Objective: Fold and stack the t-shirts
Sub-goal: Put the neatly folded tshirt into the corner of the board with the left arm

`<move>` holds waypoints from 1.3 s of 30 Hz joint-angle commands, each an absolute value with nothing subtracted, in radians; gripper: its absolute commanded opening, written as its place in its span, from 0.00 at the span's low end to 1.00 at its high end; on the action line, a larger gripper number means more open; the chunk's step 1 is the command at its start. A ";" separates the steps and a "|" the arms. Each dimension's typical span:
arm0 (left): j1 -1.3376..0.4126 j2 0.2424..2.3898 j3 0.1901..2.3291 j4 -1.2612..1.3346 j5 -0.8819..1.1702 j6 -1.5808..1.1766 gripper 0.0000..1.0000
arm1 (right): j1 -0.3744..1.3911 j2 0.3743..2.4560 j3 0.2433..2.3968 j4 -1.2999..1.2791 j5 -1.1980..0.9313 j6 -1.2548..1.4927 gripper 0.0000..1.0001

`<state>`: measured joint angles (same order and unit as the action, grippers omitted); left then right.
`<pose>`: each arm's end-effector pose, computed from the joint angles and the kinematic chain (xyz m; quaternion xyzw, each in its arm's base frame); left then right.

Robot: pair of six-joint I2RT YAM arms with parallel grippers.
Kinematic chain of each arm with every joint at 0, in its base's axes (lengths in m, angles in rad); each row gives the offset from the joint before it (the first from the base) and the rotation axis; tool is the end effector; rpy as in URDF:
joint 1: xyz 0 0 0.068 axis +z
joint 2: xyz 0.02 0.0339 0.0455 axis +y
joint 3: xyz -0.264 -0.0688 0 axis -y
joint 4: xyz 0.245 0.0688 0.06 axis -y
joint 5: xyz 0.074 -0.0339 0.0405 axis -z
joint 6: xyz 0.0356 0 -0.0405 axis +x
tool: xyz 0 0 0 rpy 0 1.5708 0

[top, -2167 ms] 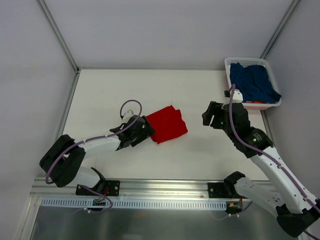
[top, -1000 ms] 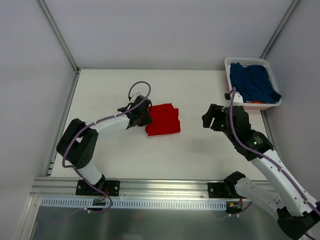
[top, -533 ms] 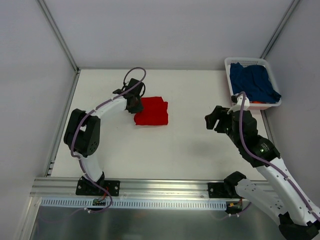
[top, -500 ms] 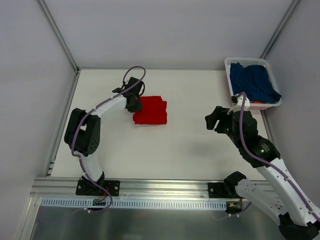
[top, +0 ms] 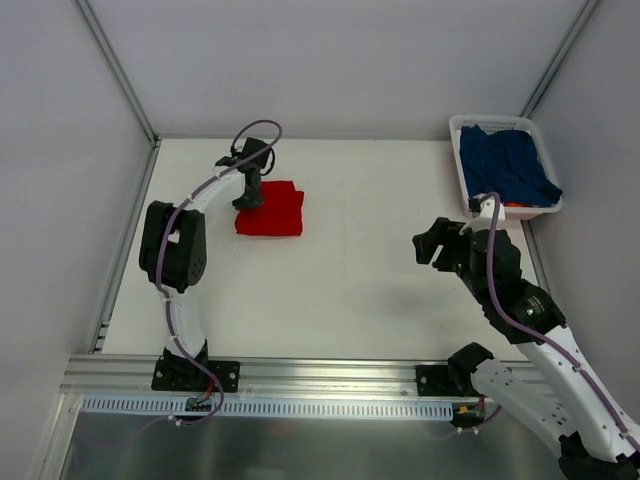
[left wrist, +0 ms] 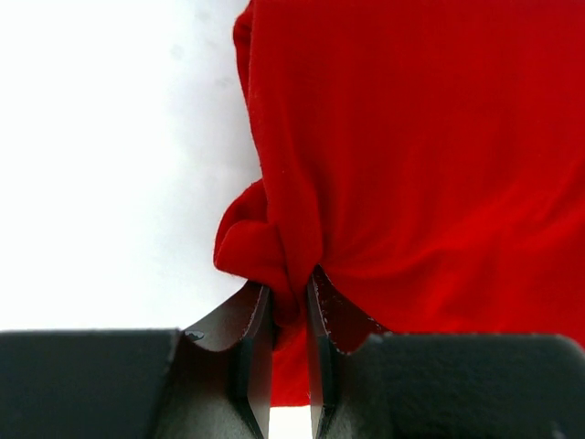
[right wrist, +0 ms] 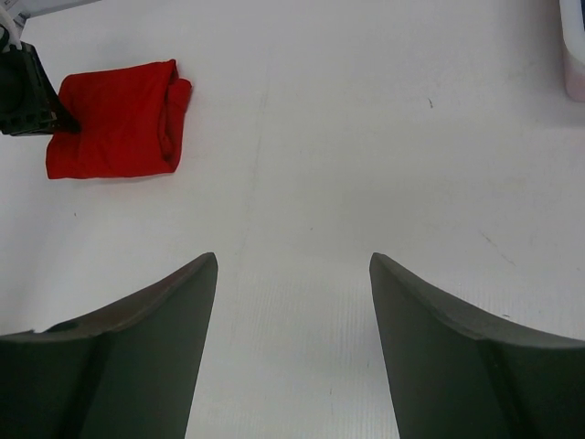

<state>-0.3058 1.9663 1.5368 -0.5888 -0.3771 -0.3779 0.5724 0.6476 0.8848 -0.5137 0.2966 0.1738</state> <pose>0.4099 -0.1156 0.2185 -0.0852 0.9426 0.0801 0.3129 0.1212 0.0657 0.3592 -0.0689 0.7911 0.1076 0.5982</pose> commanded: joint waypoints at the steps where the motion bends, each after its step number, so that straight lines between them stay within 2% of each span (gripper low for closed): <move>1: -0.255 1.991 1.604 -0.623 -0.483 -0.275 0.00 | 0.568 0.635 0.874 -0.503 0.275 0.192 0.72; 9: -0.132 2.040 1.683 -0.592 -0.450 -0.198 0.00 | 0.568 0.637 0.859 -0.491 0.244 0.195 0.72; 19: 0.020 2.140 1.759 -0.436 -0.296 -0.081 0.00 | 0.568 0.661 0.861 -0.476 0.232 0.183 0.72; 29: 0.152 2.302 2.014 -0.393 -0.215 0.034 0.00 | 0.568 0.698 0.877 -0.472 0.239 0.176 0.72; 39: 0.193 2.424 2.204 -0.379 -0.149 0.064 0.00 | 0.568 0.747 0.877 -0.456 0.239 0.181 0.71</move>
<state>0.1940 2.4012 2.1342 -0.4217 -0.1883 0.0280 0.5720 0.7483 0.8581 -0.5011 0.2440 0.1802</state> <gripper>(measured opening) 0.144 0.711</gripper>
